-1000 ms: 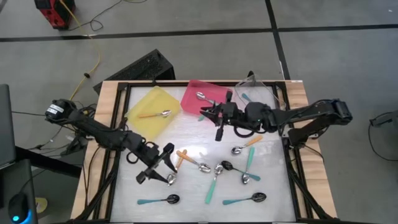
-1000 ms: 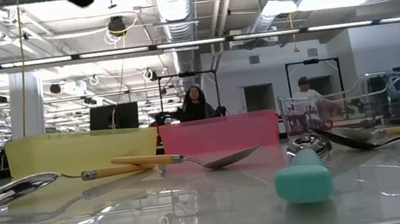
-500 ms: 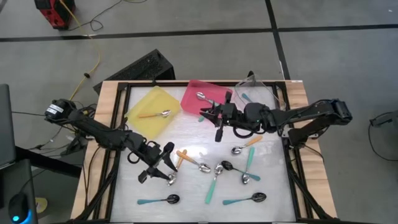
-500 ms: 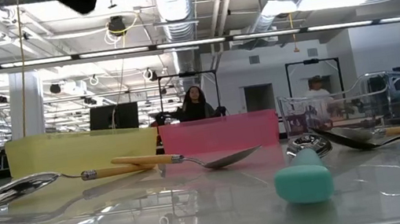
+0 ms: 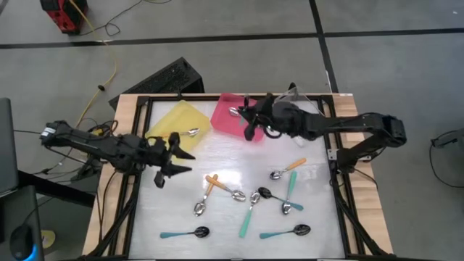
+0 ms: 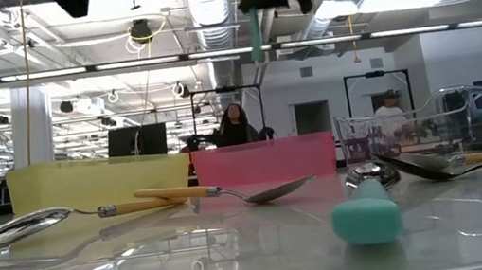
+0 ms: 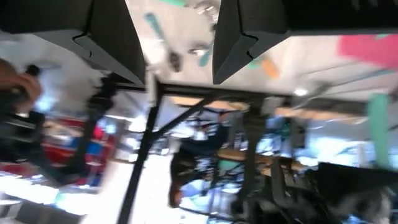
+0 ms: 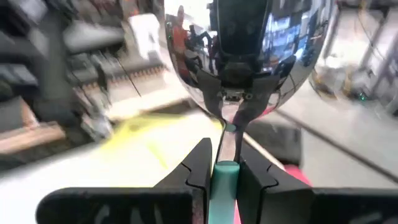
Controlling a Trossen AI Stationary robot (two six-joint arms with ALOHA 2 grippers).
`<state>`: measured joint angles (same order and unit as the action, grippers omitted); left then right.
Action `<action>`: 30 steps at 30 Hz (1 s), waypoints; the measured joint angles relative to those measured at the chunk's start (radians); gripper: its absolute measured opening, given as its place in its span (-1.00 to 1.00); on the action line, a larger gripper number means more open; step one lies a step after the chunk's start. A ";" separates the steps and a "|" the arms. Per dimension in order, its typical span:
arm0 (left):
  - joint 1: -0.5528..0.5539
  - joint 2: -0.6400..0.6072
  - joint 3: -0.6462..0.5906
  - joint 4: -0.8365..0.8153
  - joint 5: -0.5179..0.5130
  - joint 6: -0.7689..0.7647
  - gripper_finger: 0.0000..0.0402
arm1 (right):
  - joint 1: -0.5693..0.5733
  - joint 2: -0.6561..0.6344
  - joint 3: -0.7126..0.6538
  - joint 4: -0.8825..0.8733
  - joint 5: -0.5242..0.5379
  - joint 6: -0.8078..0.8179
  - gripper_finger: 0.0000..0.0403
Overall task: Sort silverware by color (type)
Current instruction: Put the green spoon into the red bin
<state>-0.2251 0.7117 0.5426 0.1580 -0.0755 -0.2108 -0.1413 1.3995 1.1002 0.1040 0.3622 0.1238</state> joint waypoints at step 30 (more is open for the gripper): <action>0.002 -0.224 0.000 -0.256 -0.124 0.058 -0.15 | -0.244 0.480 0.304 -0.446 -0.106 -0.080 -0.68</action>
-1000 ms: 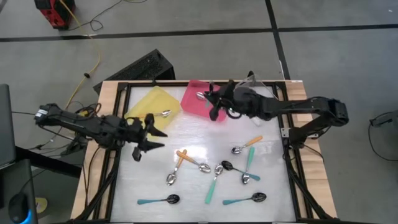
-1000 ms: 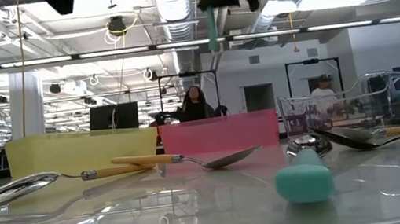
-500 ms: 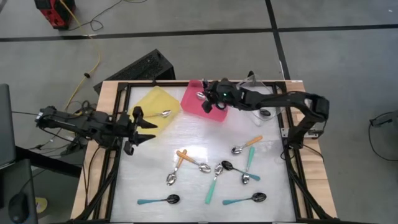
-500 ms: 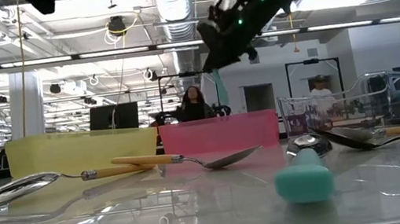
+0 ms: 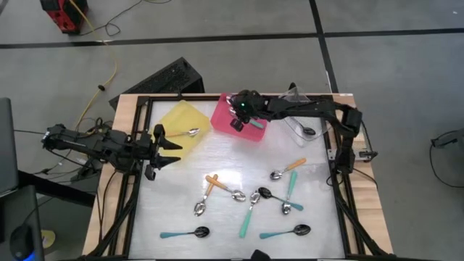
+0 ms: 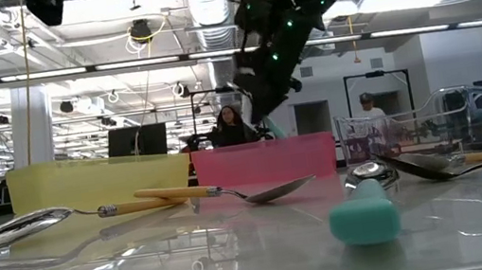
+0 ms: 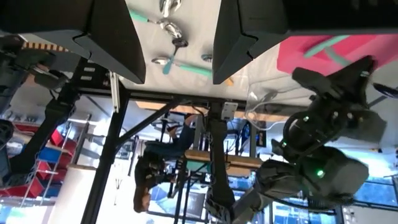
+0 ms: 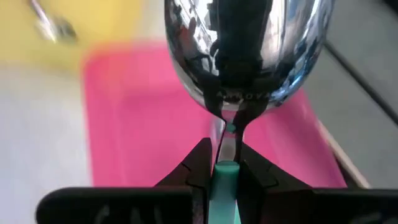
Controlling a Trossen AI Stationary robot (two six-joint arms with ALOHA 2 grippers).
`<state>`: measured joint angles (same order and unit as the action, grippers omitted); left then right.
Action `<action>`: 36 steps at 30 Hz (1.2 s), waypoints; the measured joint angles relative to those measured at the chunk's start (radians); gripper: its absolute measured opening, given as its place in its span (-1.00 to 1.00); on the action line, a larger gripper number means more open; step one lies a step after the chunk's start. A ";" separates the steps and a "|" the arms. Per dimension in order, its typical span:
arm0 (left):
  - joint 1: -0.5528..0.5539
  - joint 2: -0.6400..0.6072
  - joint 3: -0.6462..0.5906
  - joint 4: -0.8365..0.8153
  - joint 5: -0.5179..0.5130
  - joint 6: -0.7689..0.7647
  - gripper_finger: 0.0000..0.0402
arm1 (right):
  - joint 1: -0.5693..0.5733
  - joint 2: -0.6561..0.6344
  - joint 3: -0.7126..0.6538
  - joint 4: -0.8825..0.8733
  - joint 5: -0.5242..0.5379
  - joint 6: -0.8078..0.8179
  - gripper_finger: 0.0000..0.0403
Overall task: Sort silverware by color (type)
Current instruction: Put the green spoon into the red bin, then put the yellow spoon into the yellow bin
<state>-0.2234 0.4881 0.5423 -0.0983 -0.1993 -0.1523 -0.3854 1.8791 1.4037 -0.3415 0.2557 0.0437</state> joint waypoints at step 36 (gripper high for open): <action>0.000 0.002 -0.006 -0.021 -0.043 -0.037 -0.15 | 0.329 -0.009 0.095 -0.240 -0.147 0.053 -0.25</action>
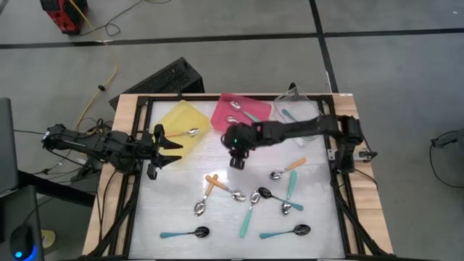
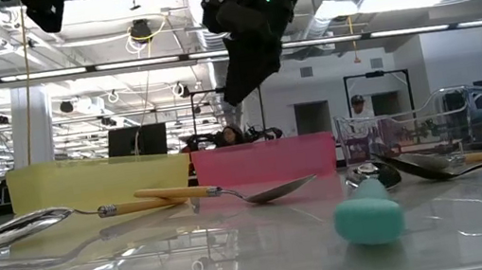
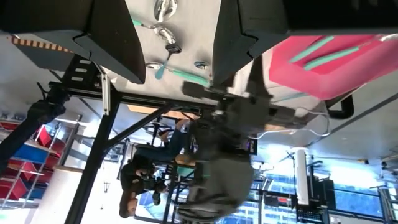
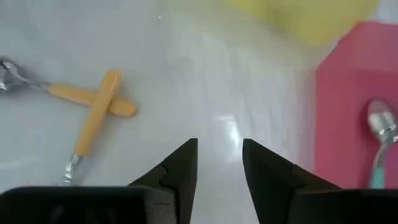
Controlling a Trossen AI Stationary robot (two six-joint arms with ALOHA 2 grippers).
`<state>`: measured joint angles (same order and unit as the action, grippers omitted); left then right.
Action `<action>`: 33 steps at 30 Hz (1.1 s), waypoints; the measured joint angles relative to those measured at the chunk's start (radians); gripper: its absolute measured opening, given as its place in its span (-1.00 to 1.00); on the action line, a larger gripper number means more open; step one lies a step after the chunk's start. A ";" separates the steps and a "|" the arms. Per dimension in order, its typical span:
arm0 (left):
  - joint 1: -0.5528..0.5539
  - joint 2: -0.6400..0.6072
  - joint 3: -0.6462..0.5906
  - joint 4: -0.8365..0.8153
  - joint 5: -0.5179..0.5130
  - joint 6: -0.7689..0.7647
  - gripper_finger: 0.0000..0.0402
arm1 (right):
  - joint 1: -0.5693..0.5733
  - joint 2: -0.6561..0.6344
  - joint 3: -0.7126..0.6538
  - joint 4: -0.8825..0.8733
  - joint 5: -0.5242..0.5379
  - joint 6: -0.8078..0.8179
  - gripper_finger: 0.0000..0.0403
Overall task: Sort silverware by color (type)
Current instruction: Put the yellow spoon into the yellow bin
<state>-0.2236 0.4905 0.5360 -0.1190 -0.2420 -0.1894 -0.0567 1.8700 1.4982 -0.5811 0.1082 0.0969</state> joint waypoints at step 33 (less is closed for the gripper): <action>0.000 0.002 0.000 0.042 0.000 -0.078 -0.15 | 0.157 -0.338 -0.440 0.470 0.108 0.095 -0.33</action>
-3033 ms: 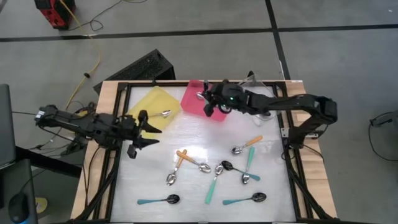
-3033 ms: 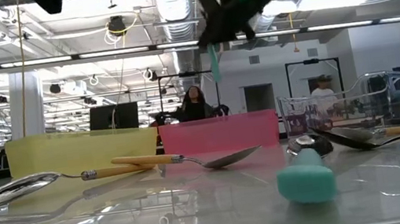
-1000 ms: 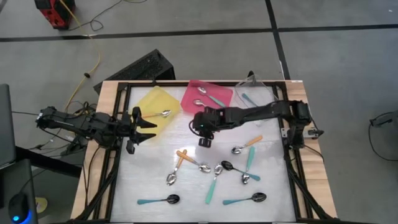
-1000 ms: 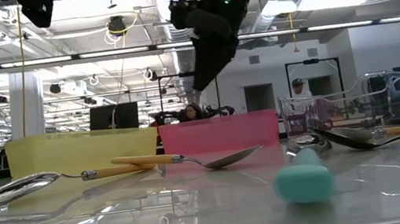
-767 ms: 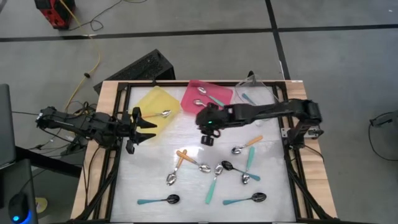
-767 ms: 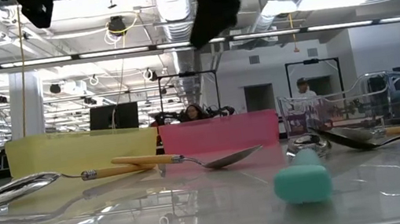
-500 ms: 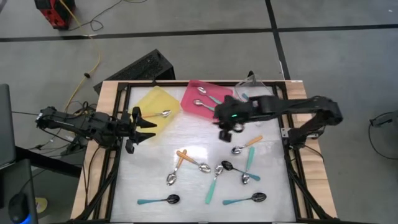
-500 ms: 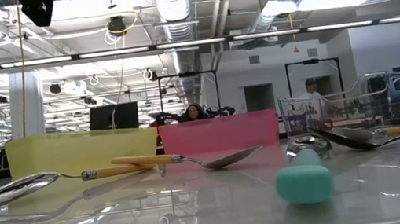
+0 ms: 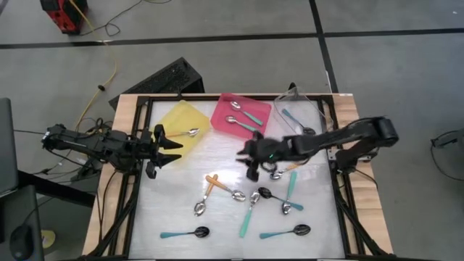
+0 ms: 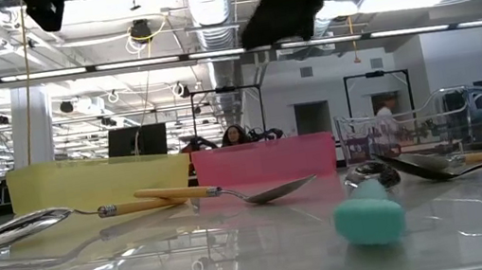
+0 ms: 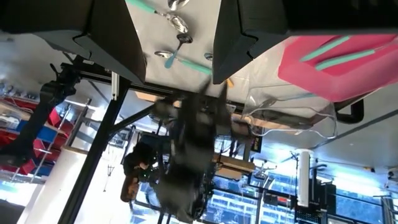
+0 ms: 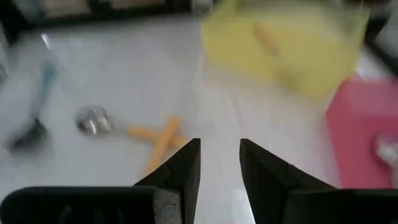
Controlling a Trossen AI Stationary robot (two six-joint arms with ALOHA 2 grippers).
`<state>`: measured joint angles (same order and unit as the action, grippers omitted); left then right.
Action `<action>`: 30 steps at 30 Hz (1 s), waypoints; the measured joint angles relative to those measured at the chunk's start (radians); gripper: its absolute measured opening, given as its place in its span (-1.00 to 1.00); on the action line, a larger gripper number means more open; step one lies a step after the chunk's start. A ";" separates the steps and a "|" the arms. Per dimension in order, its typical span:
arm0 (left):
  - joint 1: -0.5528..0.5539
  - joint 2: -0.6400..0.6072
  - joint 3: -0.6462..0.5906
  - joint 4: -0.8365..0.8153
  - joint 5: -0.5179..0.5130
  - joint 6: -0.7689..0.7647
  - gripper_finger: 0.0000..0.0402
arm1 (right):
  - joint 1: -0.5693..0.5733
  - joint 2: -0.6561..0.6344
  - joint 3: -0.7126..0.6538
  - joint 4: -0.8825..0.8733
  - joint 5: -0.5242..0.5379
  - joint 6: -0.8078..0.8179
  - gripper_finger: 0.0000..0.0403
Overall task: Sort silverware by color (type)
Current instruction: Put the yellow spoon into the yellow bin
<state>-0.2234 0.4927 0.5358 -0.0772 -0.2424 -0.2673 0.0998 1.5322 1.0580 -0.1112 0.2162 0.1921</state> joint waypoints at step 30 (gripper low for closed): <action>0.000 -0.027 0.015 -0.003 -0.025 0.005 -0.15 | -0.018 -0.305 0.161 -0.327 0.024 -0.097 -0.33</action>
<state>-0.2237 0.4661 0.5505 -0.0800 -0.2678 -0.2624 0.0817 1.2274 1.2194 -0.4387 0.2399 0.0952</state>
